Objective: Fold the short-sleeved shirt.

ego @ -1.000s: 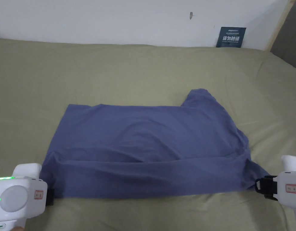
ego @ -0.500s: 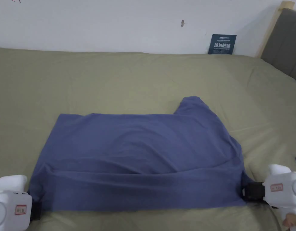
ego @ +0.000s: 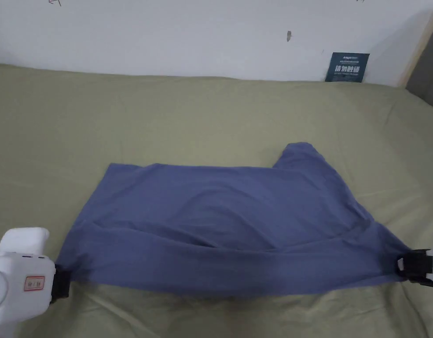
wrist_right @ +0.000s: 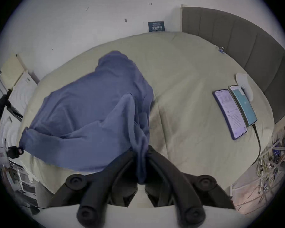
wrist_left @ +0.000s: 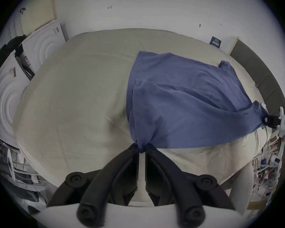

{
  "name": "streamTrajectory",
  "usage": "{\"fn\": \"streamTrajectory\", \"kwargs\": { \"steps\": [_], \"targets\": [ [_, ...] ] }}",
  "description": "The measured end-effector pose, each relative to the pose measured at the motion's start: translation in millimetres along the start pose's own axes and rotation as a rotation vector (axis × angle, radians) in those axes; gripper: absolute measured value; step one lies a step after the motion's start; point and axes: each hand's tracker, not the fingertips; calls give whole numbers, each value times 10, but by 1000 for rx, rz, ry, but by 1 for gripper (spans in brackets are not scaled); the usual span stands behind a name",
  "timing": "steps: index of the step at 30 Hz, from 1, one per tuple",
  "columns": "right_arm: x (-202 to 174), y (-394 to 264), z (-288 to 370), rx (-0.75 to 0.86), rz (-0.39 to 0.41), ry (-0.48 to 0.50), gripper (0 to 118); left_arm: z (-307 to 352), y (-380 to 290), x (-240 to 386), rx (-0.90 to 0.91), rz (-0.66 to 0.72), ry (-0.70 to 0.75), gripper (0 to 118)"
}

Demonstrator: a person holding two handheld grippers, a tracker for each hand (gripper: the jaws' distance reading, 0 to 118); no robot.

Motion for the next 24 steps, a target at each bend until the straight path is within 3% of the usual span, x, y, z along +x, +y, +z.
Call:
{"fn": "streamTrajectory", "kwargs": {
  "steps": [5, 10, 12, 14, 15, 16, 17, 18, 19, 20, 22, 23, 24],
  "targets": [
    [172, -196, 203, -4, -40, 2, 4, 159, -346, -43, -29, -8, -2, 8],
    [340, -706, -37, -136, -67, -30, 4, -32, -866, -66, -190, -29, 0, 8],
    [384, -827, -135, -149, -72, -35, 4, -96, -996, -65, -202, -64, 47, 7],
    [431, -861, -197, -144, -127, -28, 10, -190, -1056, -125, -190, -115, 209, 7],
    [436, -848, -203, -142, -160, -5, 15, -229, -1058, -238, -182, -98, 238, 7],
    [377, -829, -148, -142, -146, -17, 15, -199, -1042, -357, -176, -37, 179, 7],
    [331, -798, -118, -144, -133, -45, 30, -153, -1025, -435, -192, 44, 96, 7],
    [287, -774, -90, -144, -76, -75, 74, -53, -1003, -516, -179, 134, 3, 7],
    [252, -755, -33, -112, -40, -73, 97, 16, -982, -552, -138, 175, -50, 7],
    [257, -698, 9, -82, -24, -81, 104, 68, -955, -541, -114, 162, -58, 7],
    [177, -564, 135, -38, -12, -76, 91, 197, -849, -414, -66, 95, -6, 7],
    [133, -500, 172, -32, -5, -76, 90, 231, -801, -365, -51, 67, 4, 12],
    [96, -421, 202, -6, 25, -78, 90, 258, -730, -305, -37, 55, -11, 30]
  ]
}}
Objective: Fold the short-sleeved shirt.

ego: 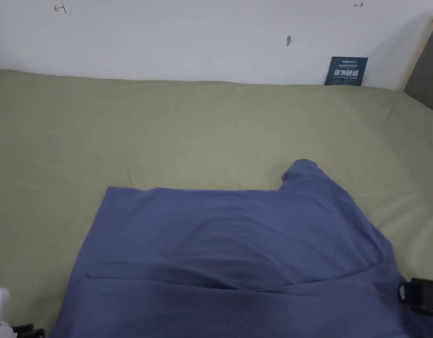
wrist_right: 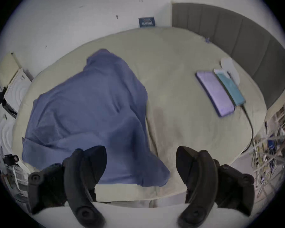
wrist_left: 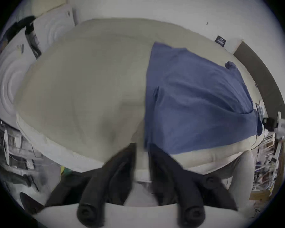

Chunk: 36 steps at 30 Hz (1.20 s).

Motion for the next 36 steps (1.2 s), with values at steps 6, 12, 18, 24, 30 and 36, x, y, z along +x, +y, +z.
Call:
{"fn": "streamTrajectory", "kwargs": {
  "steps": [6, 12, 18, 24, 30, 36],
  "targets": [
    [-394, 258, 134, 81, 156, 76, 37, -37, 319, 366, 39, -22, -101, 84],
    [-536, 177, -303, 16, 164, 84, 0, -330, 427, 570, 61, -48, -74, 0],
    [-464, 672, -561, 44, 107, 94, 0, -434, 707, 546, 75, -33, -29, 0],
    [-508, 1697, -1067, 84, 103, 55, 100, -541, 1008, 556, 121, -63, 33, 0],
    [-560, 2185, -2124, -7, 111, 2, 103, -598, 1021, 749, 126, -120, 98, 0],
    [-670, 2024, -2590, -153, 198, -8, 80, -681, 1039, 616, 47, 19, -29, 0]
  ]
}}
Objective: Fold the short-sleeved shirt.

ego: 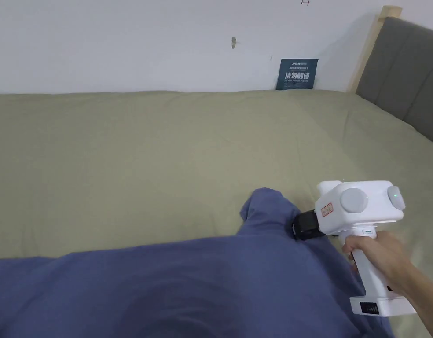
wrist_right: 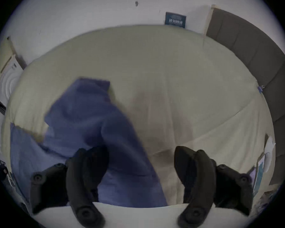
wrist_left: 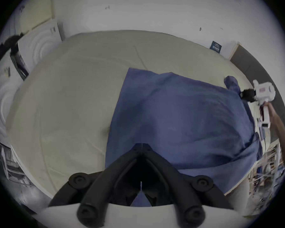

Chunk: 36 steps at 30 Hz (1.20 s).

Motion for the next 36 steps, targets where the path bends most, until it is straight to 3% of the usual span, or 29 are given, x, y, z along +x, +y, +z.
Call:
{"fn": "streamTrajectory", "kwargs": {
  "steps": [2, 3, 4, 5, 13, 14, 15, 16, 17, 18, 19, 23, 27, 31, 32, 33, 34, 35, 36],
  "targets": [
    [-7, -65, -4, 32, -22, 4, 78, -38, -17, -22, 2, -17, 25, 0],
    [6, -41, 55, 57, -56, -4, 58, -42, -22, -35, 4, -31, 57, 0],
    [6, -14, 197, 92, -43, 13, 21, -38, -23, -37, 10, -36, 65, 0],
    [-16, -22, 267, 114, -9, 2, 0, -35, -18, -45, 9, -37, 63, 0],
    [-73, 68, 451, 102, -1, 11, 0, -99, 284, -113, 31, -13, 26, 3],
    [-67, 80, 488, 108, 2, 7, 0, -94, 381, -39, 27, -2, 22, 18],
    [-50, 86, 528, 109, 3, 8, 0, -132, 529, 3, 19, -3, 29, 18],
    [-60, 59, 482, 112, 1, 13, 0, -186, 664, 7, 30, -6, 12, 25],
    [-46, 59, 494, 112, -5, 18, 0, -273, 794, -3, 40, 10, -3, 44],
    [-28, 57, 506, 110, -11, 23, 0, -443, 987, -82, 30, 18, -1, 82],
    [-11, 57, 517, 124, -10, 16, 0, -555, 1132, -109, 28, 31, -4, 92],
    [31, 48, 477, 124, -25, 20, 0, -1162, 1683, -128, -29, 41, 41, 92],
    [-30, 52, 466, 117, -25, 19, 0, -1521, 1808, -34, -85, 17, 74, 91],
    [-68, 65, 436, 100, -10, 12, 0, -1665, 1771, -7, -102, 11, 102, 79],
    [-53, 70, 429, 98, -6, 10, 0, -1601, 1775, 19, -92, 2, 113, 65],
    [-52, 73, 443, 98, -4, 11, 0, -1529, 1787, 39, -75, -28, 131, 25],
    [-53, 83, 467, 96, -5, 14, 0, -1471, 1774, 72, -66, -28, 126, 3],
    [-50, 93, 510, 93, -4, 21, 0, -1451, 1779, 83, -75, -3, 62, 3],
    [-50, 95, 571, 104, -1, 23, 0, -1431, 1787, 96, -91, -9, 102, 3]
  ]
}}
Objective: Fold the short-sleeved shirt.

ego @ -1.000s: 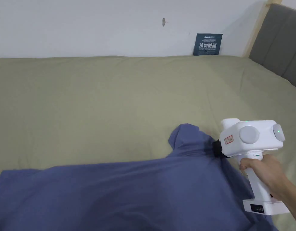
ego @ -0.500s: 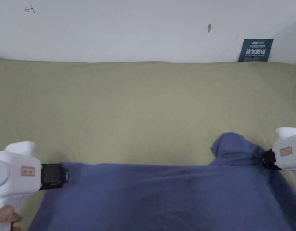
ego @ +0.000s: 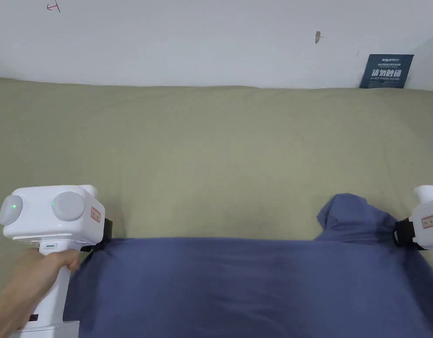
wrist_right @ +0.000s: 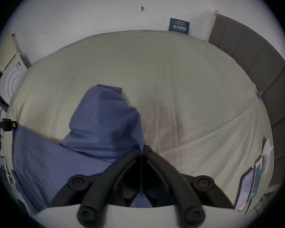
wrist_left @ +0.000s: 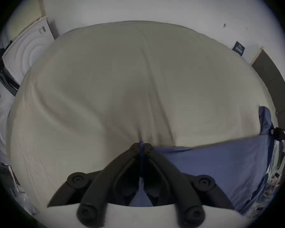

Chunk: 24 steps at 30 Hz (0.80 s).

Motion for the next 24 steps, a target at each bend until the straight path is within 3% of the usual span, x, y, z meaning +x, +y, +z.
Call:
{"fn": "streamTrajectory", "kwargs": {
  "steps": [6, 12, 18, 24],
  "targets": [
    [110, 52, 521, 47, -15, 49, 0, 476, -179, -87, 14, -33, -70, 3],
    [161, -223, 1386, 117, 6, 79, 0, 1419, -618, -296, 134, -93, -98, 3],
    [258, -1146, 2075, 93, 56, 85, 0, 1915, -1621, -548, 111, -136, -110, 3],
    [342, -2193, 1778, -99, 3, 60, 0, 1540, -2510, -560, -55, -158, -115, 3]
  ]
}}
